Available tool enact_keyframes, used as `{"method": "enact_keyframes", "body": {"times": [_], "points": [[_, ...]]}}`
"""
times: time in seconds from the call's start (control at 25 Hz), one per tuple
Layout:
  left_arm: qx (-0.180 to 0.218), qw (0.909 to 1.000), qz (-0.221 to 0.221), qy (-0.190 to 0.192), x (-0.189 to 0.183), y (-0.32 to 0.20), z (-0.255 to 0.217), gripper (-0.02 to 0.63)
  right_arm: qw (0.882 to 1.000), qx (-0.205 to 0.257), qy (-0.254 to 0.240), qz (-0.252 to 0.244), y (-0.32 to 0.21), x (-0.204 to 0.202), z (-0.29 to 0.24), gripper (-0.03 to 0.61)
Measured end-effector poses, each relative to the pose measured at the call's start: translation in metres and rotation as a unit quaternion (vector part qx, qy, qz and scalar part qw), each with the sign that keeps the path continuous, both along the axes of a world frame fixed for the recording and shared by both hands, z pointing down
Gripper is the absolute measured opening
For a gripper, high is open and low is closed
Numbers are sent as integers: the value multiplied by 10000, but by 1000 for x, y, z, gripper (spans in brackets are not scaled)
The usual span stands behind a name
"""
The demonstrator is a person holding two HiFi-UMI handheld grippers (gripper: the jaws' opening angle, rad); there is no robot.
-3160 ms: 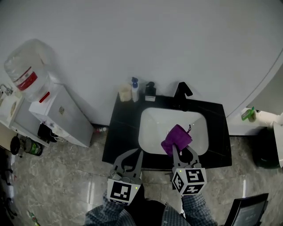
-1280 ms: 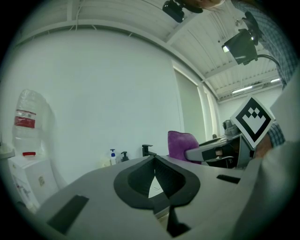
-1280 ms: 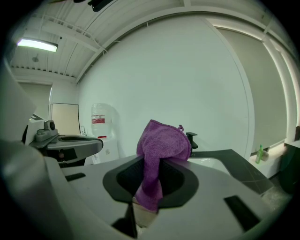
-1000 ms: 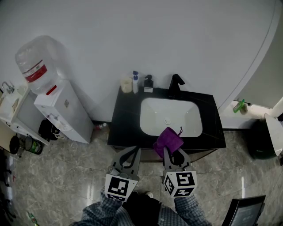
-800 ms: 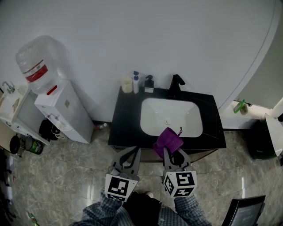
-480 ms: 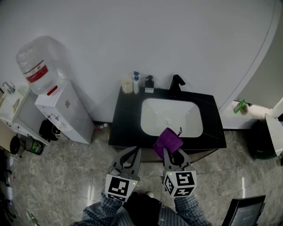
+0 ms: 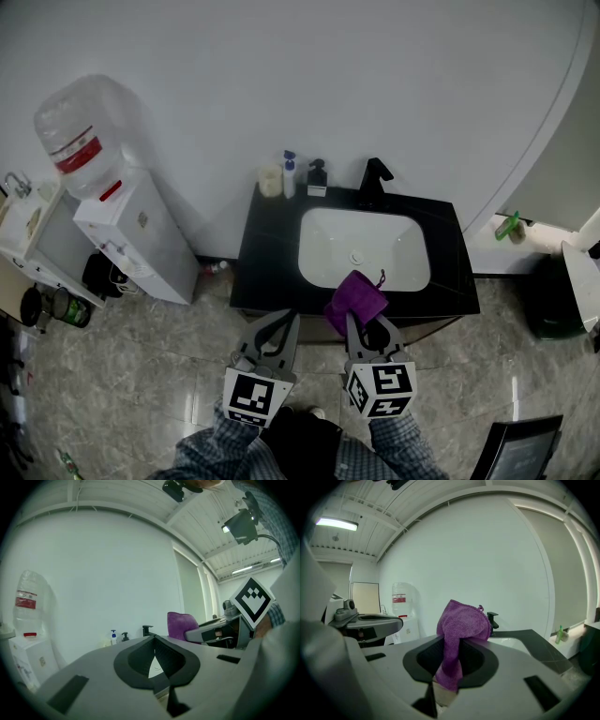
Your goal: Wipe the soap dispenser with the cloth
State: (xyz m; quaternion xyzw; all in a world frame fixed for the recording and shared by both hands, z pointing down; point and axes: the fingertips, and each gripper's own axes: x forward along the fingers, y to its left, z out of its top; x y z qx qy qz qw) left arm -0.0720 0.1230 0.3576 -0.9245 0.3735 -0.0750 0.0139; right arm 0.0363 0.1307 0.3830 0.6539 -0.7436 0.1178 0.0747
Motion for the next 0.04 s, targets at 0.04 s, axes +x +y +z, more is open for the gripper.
{"method": "enact_keyframes", "body": {"times": [0.04], "points": [[-1,10000,0,0,-1,0,0,2,10000,-6,1,0,0,-1,0,78]]}}
